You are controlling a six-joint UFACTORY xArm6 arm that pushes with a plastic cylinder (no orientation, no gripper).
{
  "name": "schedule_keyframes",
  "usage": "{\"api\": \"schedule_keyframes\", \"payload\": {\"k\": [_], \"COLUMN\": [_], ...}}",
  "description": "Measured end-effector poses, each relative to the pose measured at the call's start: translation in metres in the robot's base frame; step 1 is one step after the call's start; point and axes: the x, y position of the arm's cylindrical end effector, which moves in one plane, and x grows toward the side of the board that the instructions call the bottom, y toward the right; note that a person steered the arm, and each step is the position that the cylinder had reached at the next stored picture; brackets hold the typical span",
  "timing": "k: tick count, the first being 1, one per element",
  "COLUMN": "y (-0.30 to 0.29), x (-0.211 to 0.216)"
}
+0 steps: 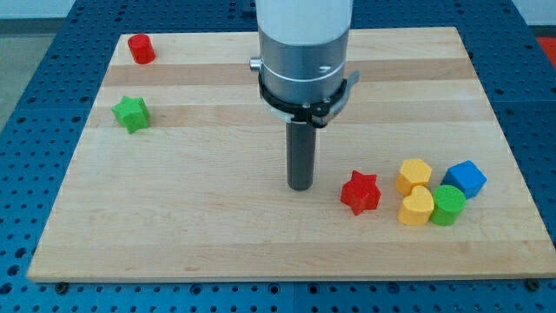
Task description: Slightly move the red star left to the yellow heart
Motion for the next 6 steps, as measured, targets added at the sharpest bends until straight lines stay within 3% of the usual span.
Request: {"api": "schedule_keyframes", "payload": {"k": [4, 5, 6], "y": [0.057, 0.044, -0.048], "x": [0.025, 0.028, 0.025]}}
